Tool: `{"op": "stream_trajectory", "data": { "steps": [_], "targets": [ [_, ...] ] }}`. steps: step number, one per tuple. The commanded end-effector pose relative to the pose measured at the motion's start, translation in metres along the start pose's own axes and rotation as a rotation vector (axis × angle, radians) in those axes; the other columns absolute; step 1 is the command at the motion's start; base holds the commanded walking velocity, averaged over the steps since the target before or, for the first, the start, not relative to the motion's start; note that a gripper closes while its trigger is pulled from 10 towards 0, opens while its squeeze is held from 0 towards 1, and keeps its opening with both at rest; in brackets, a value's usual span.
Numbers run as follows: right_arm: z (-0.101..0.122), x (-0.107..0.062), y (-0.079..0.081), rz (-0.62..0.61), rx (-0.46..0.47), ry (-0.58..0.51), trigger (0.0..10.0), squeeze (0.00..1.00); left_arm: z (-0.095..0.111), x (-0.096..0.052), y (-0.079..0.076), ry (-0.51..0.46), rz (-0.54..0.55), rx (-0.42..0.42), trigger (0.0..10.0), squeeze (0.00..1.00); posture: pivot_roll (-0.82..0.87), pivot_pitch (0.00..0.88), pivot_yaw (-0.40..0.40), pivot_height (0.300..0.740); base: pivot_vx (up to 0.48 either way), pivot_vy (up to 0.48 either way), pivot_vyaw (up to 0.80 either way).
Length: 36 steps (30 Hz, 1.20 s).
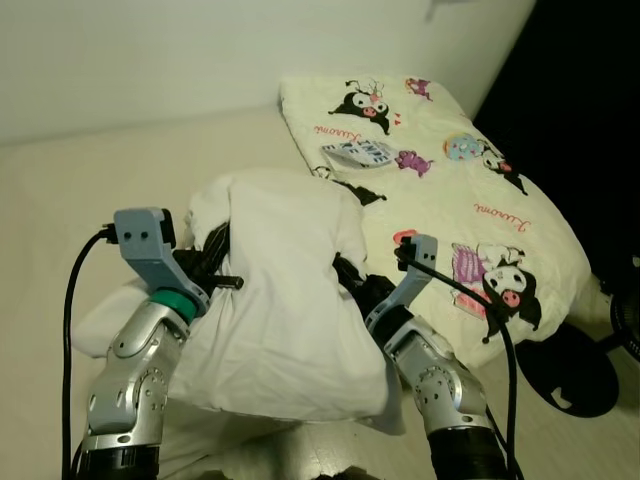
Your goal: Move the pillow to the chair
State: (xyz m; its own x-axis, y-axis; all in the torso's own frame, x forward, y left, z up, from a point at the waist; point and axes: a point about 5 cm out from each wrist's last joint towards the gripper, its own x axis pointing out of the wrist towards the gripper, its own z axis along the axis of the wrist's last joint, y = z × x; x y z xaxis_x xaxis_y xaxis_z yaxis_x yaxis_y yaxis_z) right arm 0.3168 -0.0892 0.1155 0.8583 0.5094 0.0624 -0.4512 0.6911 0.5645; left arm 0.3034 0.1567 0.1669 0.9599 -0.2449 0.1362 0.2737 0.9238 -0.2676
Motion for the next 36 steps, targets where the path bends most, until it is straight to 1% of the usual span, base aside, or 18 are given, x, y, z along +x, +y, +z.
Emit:
{"op": "stream_trajectory", "data": {
  "steps": [1, 7, 12, 14, 17, 25, 28, 30, 32, 35, 36],
  "targets": [
    [-0.003, 0.005, 0.01, 0.04, -0.006, -0.002, 10.0, 0.0, 0.002, 0.006, -0.016, -0.007, -0.081, 0.006, 10.0, 0.0, 0.18, 0.0, -0.01, 0.74, 0.0, 0.0, 0.0],
    [-0.005, 0.003, 0.007, 0.021, -0.01, -0.002, 10.0, 0.0, 0.001, 0.007, -0.014, 0.005, -0.08, 0.014, 10.0, 0.0, 0.18, 0.0, -0.005, 0.74, 0.0, 0.0, 0.0],
    [-0.005, 0.003, 0.006, 0.005, -0.049, 0.001, 10.0, 0.0, 0.0, 0.008, -0.015, 0.007, -0.08, 0.019, 10.0, 0.0, 0.18, 0.0, -0.013, 0.74, 0.0, 0.0, 0.0],
    [-0.005, 0.003, 0.003, -0.018, -0.087, -0.001, 10.0, 0.0, 0.002, 0.011, -0.017, 0.003, -0.088, 0.04, 10.0, 0.0, 0.2, 0.001, -0.025, 0.74, 0.0, 0.0, 0.0],
    [-0.007, 0.005, 0.002, -0.026, -0.103, 0.005, 10.0, 0.0, 0.007, 0.015, -0.017, 0.002, -0.101, 0.077, 10.0, 0.0, 0.2, 0.001, -0.025, 0.74, 0.0, 0.0, 0.0],
    [-0.017, 0.009, 0.006, -0.039, -0.117, 0.019, 10.0, 0.0, 0.012, 0.016, -0.007, 0.015, -0.073, 0.109, 10.0, 0.0, 0.23, 0.0, -0.009, 0.74, 0.0, 0.0, 0.0],
    [-0.021, 0.01, 0.005, -0.065, -0.136, 0.018, 10.0, 0.0, 0.007, 0.014, -0.001, 0.043, -0.029, 0.128, 10.0, 0.0, 0.24, 0.0, -0.003, 0.74, 0.0, 0.0, 0.0],
    [-0.02, 0.011, 0.002, -0.099, -0.144, 0.011, 10.0, 0.0, 0.002, 0.013, 0.002, 0.053, -0.004, 0.119, 10.0, 0.0, 0.24, 0.0, -0.003, 0.74, 0.0, 0.0, 0.0],
    [-0.017, 0.012, 0.001, -0.107, -0.154, 0.001, 10.0, 0.0, -0.005, 0.009, 0.007, 0.072, 0.031, 0.127, 10.0, 0.0, 0.23, 0.0, -0.014, 0.74, 0.0, 0.0, 0.0],
    [-0.015, 0.012, -0.001, -0.107, -0.164, -0.005, 10.0, 0.0, -0.01, 0.006, 0.009, 0.085, 0.05, 0.129, 10.0, 0.0, 0.22, 0.0, -0.033, 0.74, 0.0, 0.0, 0.0],
    [-0.015, 0.012, -0.001, -0.107, -0.17, -0.005, 10.0, 0.0, -0.011, 0.004, 0.009, 0.086, 0.053, 0.123, 10.0, 0.0, 0.22, 0.0, -0.052, 0.74, 0.0, 0.0, 0.0]
  ]
}}
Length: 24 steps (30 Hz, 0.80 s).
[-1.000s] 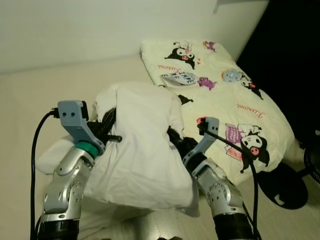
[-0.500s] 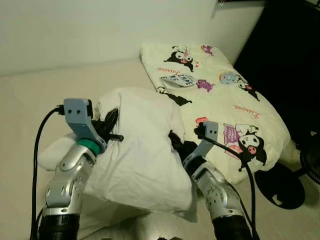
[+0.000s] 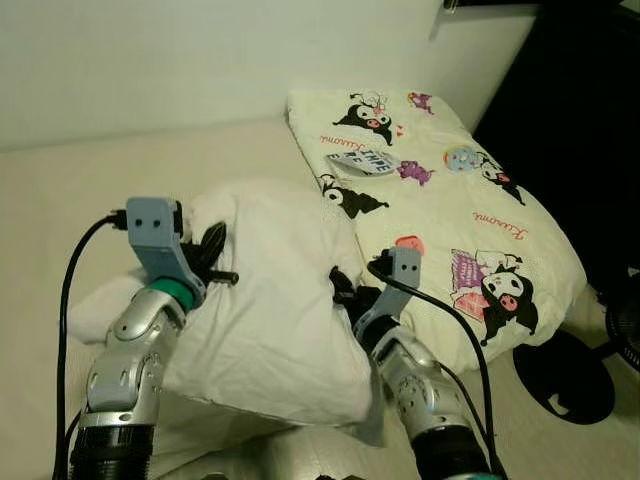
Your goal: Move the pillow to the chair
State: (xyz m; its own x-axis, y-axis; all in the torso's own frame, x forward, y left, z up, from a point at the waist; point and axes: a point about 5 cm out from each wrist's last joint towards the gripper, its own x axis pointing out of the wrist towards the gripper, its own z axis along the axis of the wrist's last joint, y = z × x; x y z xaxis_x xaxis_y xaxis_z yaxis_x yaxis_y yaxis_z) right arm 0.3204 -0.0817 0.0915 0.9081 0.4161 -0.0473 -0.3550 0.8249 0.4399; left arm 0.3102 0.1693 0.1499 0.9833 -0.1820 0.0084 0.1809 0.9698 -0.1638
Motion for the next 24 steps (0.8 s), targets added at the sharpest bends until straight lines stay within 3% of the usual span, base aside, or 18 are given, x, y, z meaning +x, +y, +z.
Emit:
{"op": "stream_trajectory", "data": {
  "steps": [1, 3, 12, 18, 24],
  "targets": [
    [0.011, 0.006, 0.007, 0.042, -0.038, -0.047, 10.0, 0.0, 0.001, 0.0, -0.009, -0.032, -0.03, 0.003, 10.0, 0.0, 0.21, 0.0, -0.083, 0.74, 0.0, 0.0, 0.0],
    [0.016, 0.006, 0.006, 0.064, -0.071, -0.038, 10.0, 0.0, -0.002, -0.003, -0.01, -0.055, -0.002, -0.018, 10.0, 0.0, 0.19, 0.0, -0.138, 0.74, 0.0, 0.0, 0.0],
    [0.032, 0.012, 0.0, 0.071, -0.118, -0.041, 10.0, 0.0, -0.013, -0.005, -0.02, -0.059, 0.051, -0.056, 10.0, 0.0, 0.15, 0.019, -0.228, 0.74, 0.0, 0.0, 0.0],
    [0.036, 0.015, -0.001, 0.058, -0.118, -0.049, 10.0, 0.0, -0.014, -0.007, -0.023, -0.061, 0.042, -0.049, 10.0, 0.0, 0.16, 0.024, -0.216, 0.74, 0.0, 0.0, 0.0],
    [0.031, 0.012, 0.0, 0.012, -0.083, -0.087, 10.0, 0.0, -0.005, -0.003, -0.019, -0.052, -0.019, 0.008, 10.0, 0.0, 0.17, 0.023, -0.113, 0.74, 0.0, 0.0, 0.0]
  ]
}}
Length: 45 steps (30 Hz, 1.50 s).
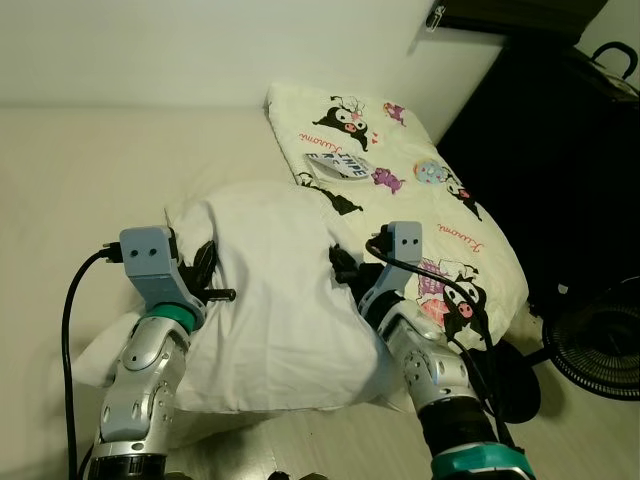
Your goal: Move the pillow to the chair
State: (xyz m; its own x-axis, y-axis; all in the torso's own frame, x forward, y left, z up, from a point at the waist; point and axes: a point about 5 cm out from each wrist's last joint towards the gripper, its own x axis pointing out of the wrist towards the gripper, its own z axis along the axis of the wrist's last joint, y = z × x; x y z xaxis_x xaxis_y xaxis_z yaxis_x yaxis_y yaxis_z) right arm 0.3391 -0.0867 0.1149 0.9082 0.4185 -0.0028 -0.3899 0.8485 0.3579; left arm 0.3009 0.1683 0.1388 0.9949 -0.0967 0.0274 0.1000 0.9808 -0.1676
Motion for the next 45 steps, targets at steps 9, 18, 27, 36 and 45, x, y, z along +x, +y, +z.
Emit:
{"op": "stream_trajectory", "data": {
  "steps": [9, 18, 27, 36, 45],
  "targets": [
    [-0.002, -0.008, -0.006, -0.081, 0.015, -0.084, 10.0, 0.0, 0.018, 0.016, -0.015, -0.011, -0.16, 0.063, 10.0, 0.0, 0.2, 0.007, -0.005, 0.74, 0.0, 0.0, 0.0],
    [-0.009, -0.013, -0.013, -0.145, -0.019, -0.101, 10.0, 0.0, 0.042, 0.025, -0.021, -0.027, -0.215, 0.125, 10.0, 0.0, 0.27, 0.0, 0.075, 0.74, 0.0, 0.0, 0.0],
    [-0.017, -0.009, -0.013, -0.152, -0.084, -0.076, 10.0, 0.0, 0.071, 0.024, -0.013, -0.029, -0.179, 0.223, 10.0, 0.0, 0.41, 0.015, 0.153, 0.74, 0.0, 0.0, 0.0],
    [-0.016, -0.013, -0.024, -0.2, -0.105, -0.082, 10.0, 0.0, 0.068, 0.026, -0.015, 0.006, -0.149, 0.219, 10.0, 0.0, 0.39, 0.031, 0.171, 0.74, 0.0, 0.0, 0.0],
    [-0.02, -0.024, -0.032, -0.303, -0.05, -0.142, 10.0, 0.0, 0.017, 0.023, -0.002, 0.124, -0.103, 0.209, 10.0, 0.0, 0.31, 0.027, 0.169, 0.74, 0.0, 0.0, 0.0]
  ]
}}
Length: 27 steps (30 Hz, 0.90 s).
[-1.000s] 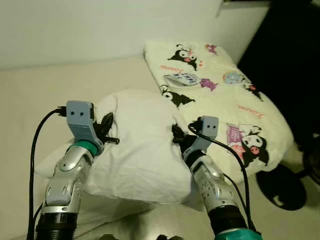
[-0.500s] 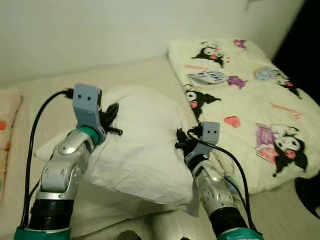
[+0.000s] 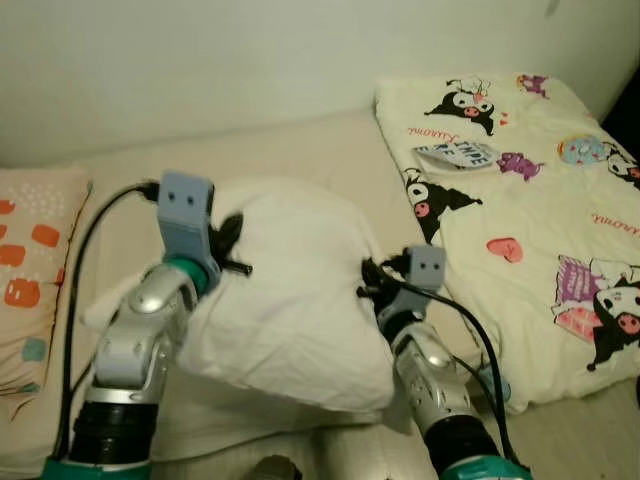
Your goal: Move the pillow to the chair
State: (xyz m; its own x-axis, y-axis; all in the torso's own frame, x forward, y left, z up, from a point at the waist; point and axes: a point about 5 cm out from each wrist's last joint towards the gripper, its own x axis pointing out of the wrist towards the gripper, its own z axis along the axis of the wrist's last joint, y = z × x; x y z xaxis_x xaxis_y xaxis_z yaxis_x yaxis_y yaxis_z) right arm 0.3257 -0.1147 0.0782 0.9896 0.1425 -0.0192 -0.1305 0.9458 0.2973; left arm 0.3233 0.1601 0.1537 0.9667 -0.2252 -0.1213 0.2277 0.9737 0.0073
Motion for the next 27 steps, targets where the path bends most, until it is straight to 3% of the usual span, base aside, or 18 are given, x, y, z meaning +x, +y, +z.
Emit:
{"op": "stream_trajectory", "data": {
  "steps": [1, 8, 11, 13, 18, 22, 27],
  "targets": [
    [0.008, 0.001, 0.001, -0.039, 0.007, -0.071, 10.0, 0.0, -0.003, -0.002, 0.008, -0.027, 0.033, 0.077, 10.0, 0.0, 0.3, 0.032, 0.184, 0.74, 0.0, 0.0, 0.0],
    [0.008, 0.0, 0.008, -0.034, -0.061, -0.099, 10.0, 0.0, -0.015, 0.002, 0.013, -0.007, 0.06, 0.086, 10.0, 0.0, 0.26, 0.039, 0.23, 0.74, 0.0, 0.0, 0.0],
    [0.012, -0.001, 0.013, -0.016, -0.114, -0.129, 10.0, 0.0, -0.015, 0.008, 0.013, -0.017, 0.074, 0.04, 10.0, 0.0, 0.21, 0.039, 0.255, 0.74, 0.0, 0.0, 0.0],
    [0.019, -0.006, 0.01, -0.034, -0.123, -0.162, 10.0, 0.0, -0.015, 0.016, 0.006, -0.03, 0.09, 0.038, 10.0, 0.0, 0.2, 0.043, 0.262, 0.74, 0.0, 0.0, 0.0],
    [0.023, -0.01, 0.004, -0.078, -0.127, -0.185, 10.0, 0.0, -0.015, 0.021, -0.001, -0.036, 0.082, 0.041, 10.0, 0.0, 0.17, 0.044, 0.268, 0.74, 0.0, 0.0, 0.0],
    [0.033, -0.016, -0.003, -0.148, -0.149, -0.238, 10.0, 0.0, -0.02, 0.024, -0.004, -0.045, 0.06, -0.015, 10.0, 0.0, 0.15, 0.041, 0.265, 0.74, 0.0, 0.0, 0.0],
    [0.048, -0.021, -0.016, -0.173, -0.183, -0.283, 10.0, 0.0, -0.027, 0.024, -0.012, -0.065, 0.059, -0.059, 10.0, 0.0, 0.08, 0.021, 0.194, 0.74, 0.0, 0.0, 0.0]
  ]
}}
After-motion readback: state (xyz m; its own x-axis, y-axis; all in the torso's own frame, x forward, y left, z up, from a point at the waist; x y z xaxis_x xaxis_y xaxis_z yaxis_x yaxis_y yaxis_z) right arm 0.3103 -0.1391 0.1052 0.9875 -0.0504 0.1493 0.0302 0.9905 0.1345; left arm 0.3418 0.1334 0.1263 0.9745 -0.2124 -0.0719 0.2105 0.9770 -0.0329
